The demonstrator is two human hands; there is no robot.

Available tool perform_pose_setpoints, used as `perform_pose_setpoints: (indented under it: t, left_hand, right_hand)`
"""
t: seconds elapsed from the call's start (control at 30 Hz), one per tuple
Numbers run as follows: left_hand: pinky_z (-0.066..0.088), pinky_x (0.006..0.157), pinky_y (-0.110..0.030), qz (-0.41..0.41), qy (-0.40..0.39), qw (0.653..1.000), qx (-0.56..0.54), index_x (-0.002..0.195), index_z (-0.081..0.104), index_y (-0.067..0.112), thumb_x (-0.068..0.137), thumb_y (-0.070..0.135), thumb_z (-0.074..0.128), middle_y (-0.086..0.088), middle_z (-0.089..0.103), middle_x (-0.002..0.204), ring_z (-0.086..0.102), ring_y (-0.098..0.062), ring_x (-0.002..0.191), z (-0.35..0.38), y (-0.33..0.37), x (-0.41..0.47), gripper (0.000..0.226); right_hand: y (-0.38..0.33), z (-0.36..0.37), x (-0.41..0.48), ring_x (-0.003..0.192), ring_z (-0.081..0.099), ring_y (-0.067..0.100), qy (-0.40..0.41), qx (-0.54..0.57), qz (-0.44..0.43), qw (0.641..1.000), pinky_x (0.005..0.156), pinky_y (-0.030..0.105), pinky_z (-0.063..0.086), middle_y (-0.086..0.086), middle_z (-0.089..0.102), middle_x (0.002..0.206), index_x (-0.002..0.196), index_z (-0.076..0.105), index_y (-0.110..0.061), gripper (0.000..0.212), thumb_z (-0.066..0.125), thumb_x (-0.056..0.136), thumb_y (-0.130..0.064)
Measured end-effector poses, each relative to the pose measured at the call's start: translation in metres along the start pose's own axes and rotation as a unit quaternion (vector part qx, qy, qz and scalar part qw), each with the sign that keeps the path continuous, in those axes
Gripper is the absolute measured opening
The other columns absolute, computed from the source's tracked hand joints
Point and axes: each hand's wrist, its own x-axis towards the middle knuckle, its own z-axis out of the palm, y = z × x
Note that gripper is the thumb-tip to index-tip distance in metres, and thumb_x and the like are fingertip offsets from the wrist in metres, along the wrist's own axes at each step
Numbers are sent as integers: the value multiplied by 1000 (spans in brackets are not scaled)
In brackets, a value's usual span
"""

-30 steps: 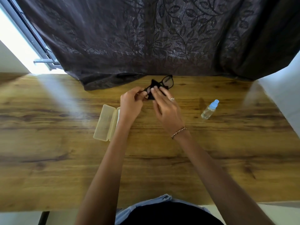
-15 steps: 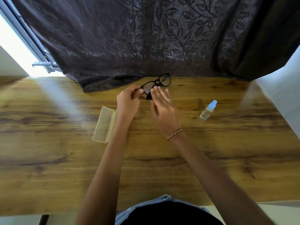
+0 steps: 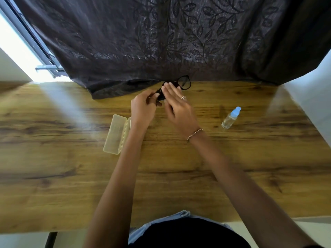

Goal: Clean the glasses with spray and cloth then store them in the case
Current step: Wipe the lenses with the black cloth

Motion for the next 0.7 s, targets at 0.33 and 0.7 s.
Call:
perform_pose_setpoints:
  t: [0.33, 0.7]
  left_hand:
    - [52, 62, -16, -7, 14, 999, -30, 96, 68, 13, 94, 17, 56, 7, 68, 75, 65, 0, 69, -4, -3, 1, 13]
    - [54, 71, -24, 5, -11, 999, -51, 103, 68, 10, 95, 14, 54, 3, 69, 80, 66, -6, 73, -10, -1, -1, 16]
  right_hand:
    - [-2, -8, -2, 129, 48, 26, 8, 11, 6, 1000, 109, 40, 39, 18, 56, 131, 127, 55, 4, 34, 50, 95, -6]
    - [-3, -10, -6, 127, 51, 28, 47, 19, -7, 999, 107, 43, 41, 20, 59, 127, 124, 57, 6, 33, 49, 95, -6]
